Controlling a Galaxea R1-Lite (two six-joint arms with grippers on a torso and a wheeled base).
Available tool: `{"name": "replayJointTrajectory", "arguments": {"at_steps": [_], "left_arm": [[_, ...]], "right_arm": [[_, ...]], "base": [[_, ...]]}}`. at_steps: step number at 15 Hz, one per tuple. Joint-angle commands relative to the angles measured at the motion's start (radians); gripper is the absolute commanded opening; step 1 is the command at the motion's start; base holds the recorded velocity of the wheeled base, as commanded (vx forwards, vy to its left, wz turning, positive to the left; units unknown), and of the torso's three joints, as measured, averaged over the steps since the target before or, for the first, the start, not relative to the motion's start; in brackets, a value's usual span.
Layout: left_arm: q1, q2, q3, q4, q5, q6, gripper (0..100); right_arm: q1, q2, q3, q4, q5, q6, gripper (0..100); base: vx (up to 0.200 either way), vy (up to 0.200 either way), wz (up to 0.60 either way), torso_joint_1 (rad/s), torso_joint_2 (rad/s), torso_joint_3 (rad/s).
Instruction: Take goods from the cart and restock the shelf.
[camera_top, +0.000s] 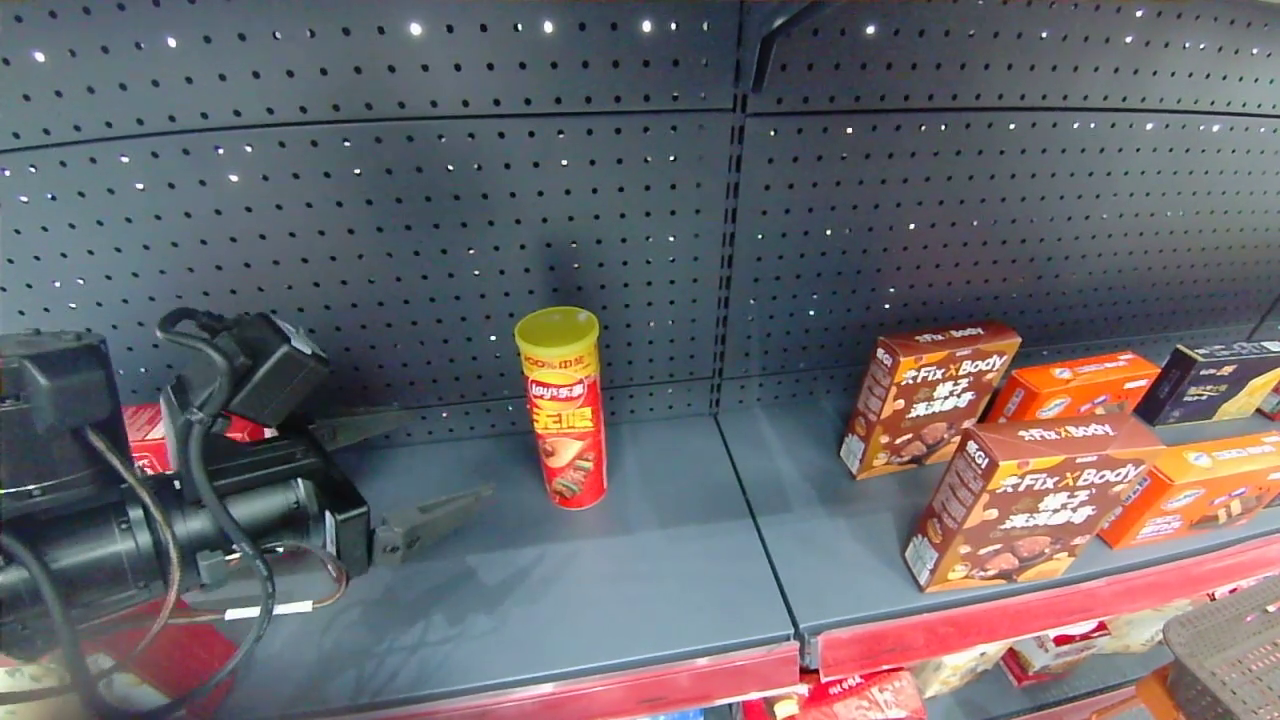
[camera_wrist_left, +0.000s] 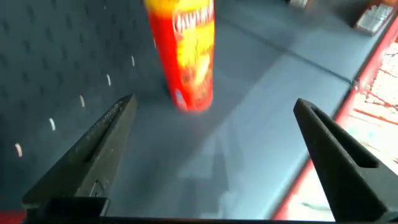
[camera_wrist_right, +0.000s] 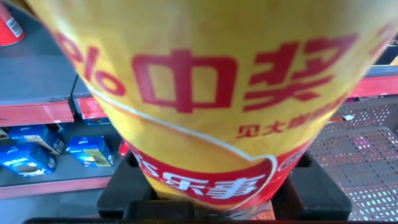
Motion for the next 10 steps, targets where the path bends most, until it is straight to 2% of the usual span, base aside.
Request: {"name": "replayJointTrajectory", "arguments": {"at_steps": [1,4,6,7,10], "left_arm": [[0.004,0.066,-0.030,-0.045,-0.051,-0.009,100],[0.007,0.102,-0.056,-0.046,-0.062,-0.017,100],[0.015,0.146,-0.056,-0.055,-0.108,-0.019,100],[0.016,0.168,-0.059,-0.075,-0.143,-0.020,100],[0.015,0.249,-0.093,-0.141,-0.154,-0.022,100]], "right_arm": [[0.000,-0.002,0.000,0.001,0.001,0.000,0],[0.000,-0.002,-0.002,-0.001,0.001,0.000,0],[0.000,-0.002,0.000,-0.001,0.001,0.000,0],[0.000,-0.002,0.003,0.001,0.002,0.000,0],[0.000,0.000,0.003,-0.001,0.002,0.000,0]], "base": [[0.000,0.000,0.00,0.000,0.00,0.000],[0.000,0.000,0.00,0.000,0.00,0.000],[0.000,0.000,0.00,0.000,0.00,0.000],[0.000,0.000,0.00,0.000,0.00,0.000],[0.000,0.000,0.00,0.000,0.00,0.000]]}}
